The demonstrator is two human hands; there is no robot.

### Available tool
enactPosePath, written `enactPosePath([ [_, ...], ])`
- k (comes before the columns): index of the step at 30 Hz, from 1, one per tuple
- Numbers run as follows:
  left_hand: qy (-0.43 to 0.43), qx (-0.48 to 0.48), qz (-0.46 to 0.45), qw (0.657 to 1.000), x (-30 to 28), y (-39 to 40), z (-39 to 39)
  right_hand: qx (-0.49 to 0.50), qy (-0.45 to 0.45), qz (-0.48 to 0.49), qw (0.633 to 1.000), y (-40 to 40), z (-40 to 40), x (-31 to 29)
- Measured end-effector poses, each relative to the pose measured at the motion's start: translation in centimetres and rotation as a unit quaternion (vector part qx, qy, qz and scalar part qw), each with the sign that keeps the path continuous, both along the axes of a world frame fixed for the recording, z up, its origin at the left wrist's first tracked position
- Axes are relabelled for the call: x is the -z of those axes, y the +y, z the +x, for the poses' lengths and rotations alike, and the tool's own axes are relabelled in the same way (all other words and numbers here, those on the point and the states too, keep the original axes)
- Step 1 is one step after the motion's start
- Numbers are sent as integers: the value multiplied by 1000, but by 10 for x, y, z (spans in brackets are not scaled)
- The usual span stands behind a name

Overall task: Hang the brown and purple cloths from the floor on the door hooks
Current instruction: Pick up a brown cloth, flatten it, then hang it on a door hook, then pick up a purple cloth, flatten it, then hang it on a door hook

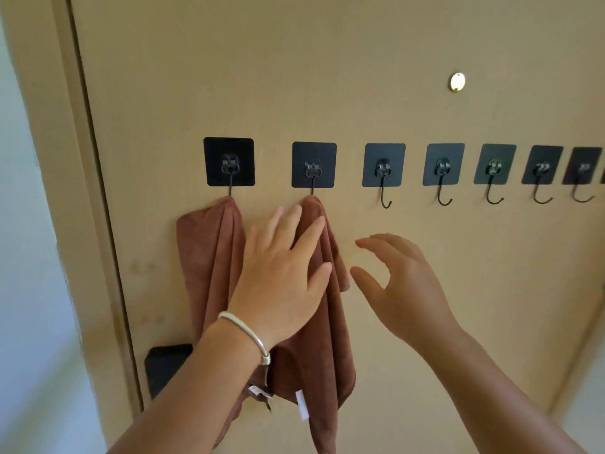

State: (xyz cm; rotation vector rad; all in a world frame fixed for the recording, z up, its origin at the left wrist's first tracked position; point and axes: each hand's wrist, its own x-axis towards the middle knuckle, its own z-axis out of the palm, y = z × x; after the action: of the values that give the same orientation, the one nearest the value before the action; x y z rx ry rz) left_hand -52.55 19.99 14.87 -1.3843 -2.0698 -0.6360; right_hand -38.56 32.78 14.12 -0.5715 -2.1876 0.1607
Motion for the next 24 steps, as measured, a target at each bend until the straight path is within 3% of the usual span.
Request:
enactPosePath([
  [4,-97,72,54,991,24,-8,22,37,-22,-28,999,-21,36,10],
  [9,-146,131,34,980,27,-2,54,97,-32,-63,993,-32,87,19],
  [17,-120,241,-52,962,34,50,167,248,-76,-108,960,-29,226,35],
  [24,-92,348,-99,928,54,79,326,372,-65,-149,914,-55,406,52],
])
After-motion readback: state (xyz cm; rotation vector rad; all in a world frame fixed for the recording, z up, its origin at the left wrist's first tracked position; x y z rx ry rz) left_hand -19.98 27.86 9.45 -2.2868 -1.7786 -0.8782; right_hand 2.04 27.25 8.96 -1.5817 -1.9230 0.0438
